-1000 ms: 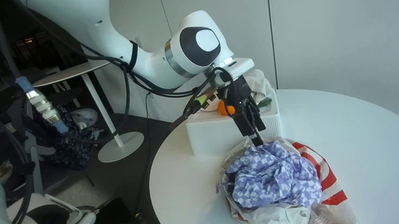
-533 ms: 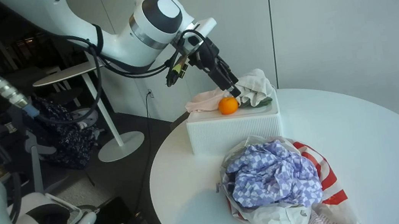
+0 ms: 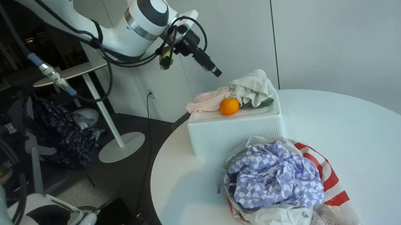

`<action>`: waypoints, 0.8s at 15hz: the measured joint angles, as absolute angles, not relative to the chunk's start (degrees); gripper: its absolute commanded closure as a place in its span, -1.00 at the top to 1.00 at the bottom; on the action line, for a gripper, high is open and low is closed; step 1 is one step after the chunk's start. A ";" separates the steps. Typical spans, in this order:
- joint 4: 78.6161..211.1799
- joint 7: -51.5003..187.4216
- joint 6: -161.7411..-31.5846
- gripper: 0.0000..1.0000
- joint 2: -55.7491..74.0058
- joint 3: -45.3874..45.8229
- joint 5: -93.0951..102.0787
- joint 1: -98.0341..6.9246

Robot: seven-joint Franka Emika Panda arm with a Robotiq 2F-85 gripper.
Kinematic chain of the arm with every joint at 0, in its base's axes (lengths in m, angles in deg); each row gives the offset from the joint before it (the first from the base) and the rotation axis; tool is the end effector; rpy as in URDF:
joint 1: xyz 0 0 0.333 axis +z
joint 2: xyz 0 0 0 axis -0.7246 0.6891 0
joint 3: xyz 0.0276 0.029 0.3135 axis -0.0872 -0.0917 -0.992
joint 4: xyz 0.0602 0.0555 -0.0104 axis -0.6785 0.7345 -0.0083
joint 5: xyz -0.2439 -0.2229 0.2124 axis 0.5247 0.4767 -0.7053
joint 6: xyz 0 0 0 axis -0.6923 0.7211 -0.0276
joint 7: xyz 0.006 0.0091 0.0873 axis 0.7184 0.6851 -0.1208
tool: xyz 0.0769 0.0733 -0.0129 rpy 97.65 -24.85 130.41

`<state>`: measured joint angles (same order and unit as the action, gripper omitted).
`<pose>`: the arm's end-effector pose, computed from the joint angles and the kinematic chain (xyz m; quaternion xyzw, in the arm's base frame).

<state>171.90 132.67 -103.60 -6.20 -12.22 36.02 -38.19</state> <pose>0.5564 0.1682 0.4545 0.9283 -0.2419 0.2788 0.0436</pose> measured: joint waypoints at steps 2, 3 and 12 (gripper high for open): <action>168.32 129.54 -103.51 1.00 -3.19 -12.77 32.27 -37.37; 166.42 128.36 -103.35 1.00 -1.39 -12.87 30.44 -36.90; 147.53 120.18 -98.20 1.00 18.08 -12.38 16.42 -32.73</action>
